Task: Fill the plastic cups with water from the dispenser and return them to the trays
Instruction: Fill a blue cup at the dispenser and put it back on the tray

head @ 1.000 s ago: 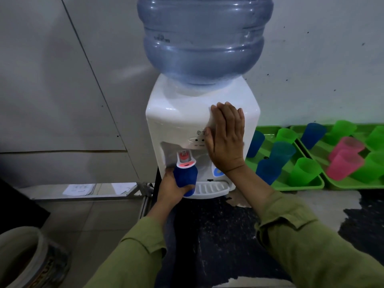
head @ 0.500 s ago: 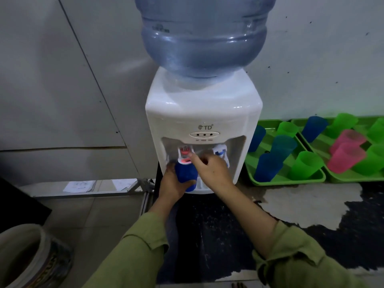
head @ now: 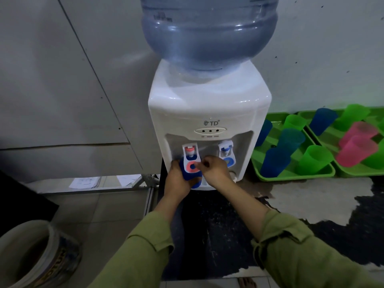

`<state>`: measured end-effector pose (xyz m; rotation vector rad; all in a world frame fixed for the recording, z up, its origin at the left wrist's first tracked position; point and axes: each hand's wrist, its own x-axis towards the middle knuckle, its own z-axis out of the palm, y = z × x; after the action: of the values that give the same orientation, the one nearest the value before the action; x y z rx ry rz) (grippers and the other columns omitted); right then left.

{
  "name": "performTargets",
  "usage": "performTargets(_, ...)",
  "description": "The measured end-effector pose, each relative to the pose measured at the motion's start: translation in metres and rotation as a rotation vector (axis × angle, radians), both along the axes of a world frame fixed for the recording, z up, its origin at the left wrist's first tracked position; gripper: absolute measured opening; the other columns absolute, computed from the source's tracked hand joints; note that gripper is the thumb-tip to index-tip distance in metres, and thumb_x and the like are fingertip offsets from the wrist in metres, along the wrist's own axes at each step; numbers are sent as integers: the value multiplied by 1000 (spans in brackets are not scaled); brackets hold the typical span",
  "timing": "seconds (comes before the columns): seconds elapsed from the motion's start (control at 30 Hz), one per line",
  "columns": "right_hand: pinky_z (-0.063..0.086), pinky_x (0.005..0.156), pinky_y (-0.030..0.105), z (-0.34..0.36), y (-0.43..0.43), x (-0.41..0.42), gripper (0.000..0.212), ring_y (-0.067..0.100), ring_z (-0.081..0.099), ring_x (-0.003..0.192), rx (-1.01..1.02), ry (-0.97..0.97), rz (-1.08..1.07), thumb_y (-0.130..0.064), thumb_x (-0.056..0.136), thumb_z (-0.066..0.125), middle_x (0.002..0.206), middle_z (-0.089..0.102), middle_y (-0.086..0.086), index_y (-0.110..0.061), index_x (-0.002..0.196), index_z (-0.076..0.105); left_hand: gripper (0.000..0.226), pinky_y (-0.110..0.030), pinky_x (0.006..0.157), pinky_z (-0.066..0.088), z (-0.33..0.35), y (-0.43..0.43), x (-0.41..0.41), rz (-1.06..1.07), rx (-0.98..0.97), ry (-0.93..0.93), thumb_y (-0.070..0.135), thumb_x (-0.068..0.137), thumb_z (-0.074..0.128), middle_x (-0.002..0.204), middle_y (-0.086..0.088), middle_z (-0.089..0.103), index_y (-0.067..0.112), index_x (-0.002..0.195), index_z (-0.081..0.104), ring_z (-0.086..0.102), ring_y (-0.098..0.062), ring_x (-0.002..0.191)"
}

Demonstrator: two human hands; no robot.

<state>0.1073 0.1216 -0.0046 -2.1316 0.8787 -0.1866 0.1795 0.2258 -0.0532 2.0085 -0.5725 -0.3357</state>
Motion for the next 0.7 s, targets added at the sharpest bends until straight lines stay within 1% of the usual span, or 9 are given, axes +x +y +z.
performTargets(0.1,35,65,26,-3,-1,8,23,24,56,82,-52,56,-17,-35,89,54,90,65,8,-19,73,52,57,-25,75,42,0,0,-1,-2,-6,-1,17,66,83,110,-2,61,15,109,45,54,-11,90)
performTargets(0.13,37,68,26,-3,-2,9,20,25,59,87,-61,59,-22,-36,90,54,95,66,9,-19,80,58,57,-25,75,42,-1,0,0,-1,-10,-1,17,66,83,110,-2,61,15,109,46,54,-11,90)
performTargets(0.2,40,69,27,-5,-3,10,22,27,61,92,-95,57,-21,-37,90,53,99,67,10,-17,89,63,58,-25,75,42,-2,0,0,-2,-11,-3,17,66,83,110,0,60,16,111,46,54,-11,90)
performTargets(0.3,39,67,26,-7,-1,7,24,26,62,90,-124,25,-20,-38,90,54,95,68,9,-16,90,62,60,-25,76,42,-2,0,0,-4,-5,-12,17,66,83,110,-2,61,13,113,46,54,-11,91)
performTargets(0.4,41,65,27,-7,2,-4,30,22,61,81,-96,-94,-51,-43,88,56,86,67,6,-14,94,60,60,-24,74,41,-1,1,0,-1,-1,-22,16,66,82,111,-3,61,12,114,46,54,-11,90)
performTargets(0.47,44,65,29,-7,4,-13,35,21,59,75,-101,-147,-65,-47,88,55,78,63,5,-13,96,58,58,-23,72,41,-1,0,-1,7,2,-29,15,67,82,111,-3,62,13,113,46,56,-13,92)
performTargets(0.53,41,63,28,-9,5,-22,33,18,56,71,-117,-160,-62,-46,89,52,73,59,1,-14,97,56,57,-23,72,41,-1,1,-4,18,-8,-17,16,66,82,110,-2,62,14,111,46,58,-14,93)
performTargets(0.63,41,63,28,-14,-1,-38,27,20,59,75,-121,-143,-38,-41,92,50,77,61,3,-15,93,56,62,-19,76,40,-3,3,-10,24,-41,-18,15,63,84,114,-4,61,11,113,48,54,-9,94)
performTargets(0.7,42,65,30,-17,-9,-50,28,24,61,81,-141,-112,-13,-41,93,47,83,65,6,-15,93,57,67,-19,82,41,-4,4,-18,26,-72,-21,13,63,84,118,-4,59,10,119,48,54,-9,101)
